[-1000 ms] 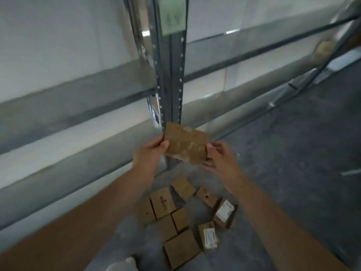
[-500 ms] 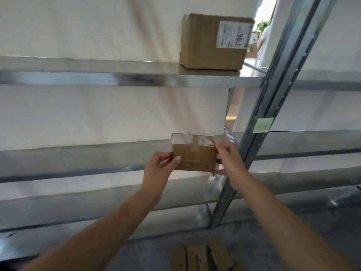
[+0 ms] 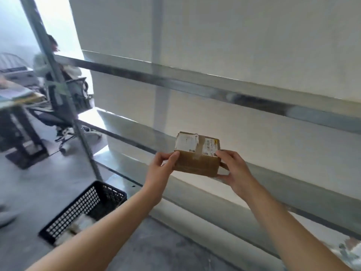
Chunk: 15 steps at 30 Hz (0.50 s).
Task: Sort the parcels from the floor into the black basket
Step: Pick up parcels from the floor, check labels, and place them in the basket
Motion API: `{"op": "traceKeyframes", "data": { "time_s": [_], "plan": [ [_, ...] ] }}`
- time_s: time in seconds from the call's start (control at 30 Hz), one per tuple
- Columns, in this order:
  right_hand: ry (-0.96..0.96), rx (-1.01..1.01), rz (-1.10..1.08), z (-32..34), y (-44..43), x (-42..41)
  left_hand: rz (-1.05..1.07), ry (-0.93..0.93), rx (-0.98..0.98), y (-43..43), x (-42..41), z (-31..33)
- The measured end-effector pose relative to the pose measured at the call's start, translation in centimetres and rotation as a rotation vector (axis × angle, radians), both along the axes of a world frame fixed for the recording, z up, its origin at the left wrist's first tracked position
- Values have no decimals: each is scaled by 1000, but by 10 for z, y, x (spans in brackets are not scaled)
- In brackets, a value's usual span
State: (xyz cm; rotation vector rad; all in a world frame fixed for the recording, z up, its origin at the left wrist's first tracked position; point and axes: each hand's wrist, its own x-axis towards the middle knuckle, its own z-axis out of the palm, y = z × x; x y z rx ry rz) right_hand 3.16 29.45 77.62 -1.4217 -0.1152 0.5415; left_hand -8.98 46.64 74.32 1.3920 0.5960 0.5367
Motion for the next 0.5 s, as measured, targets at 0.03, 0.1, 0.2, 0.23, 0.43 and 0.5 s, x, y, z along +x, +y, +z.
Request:
{"op": "traceKeyframes", "data": {
  "time_s": [0.03,0.1,0.2,0.23,0.43,0.5],
  "plan": [
    [13,9,62,0,24,-3,36,-11,-7,19,-10,2],
    [28,-4,198,-3,68,-14,116,-26,-29,55,-32,3],
    [41,6,354,-18,125,-38,204,8,-13,101,-67,2],
    [50,22,391,-24,141,-44,233,20,2,114,-77,0],
    [122,38,589,-58,229,-63,464,107,49,174,-112,-25],
    [159,13,656,-66,257,-62,545,133,43,188,-116,-35]
  ]
}}
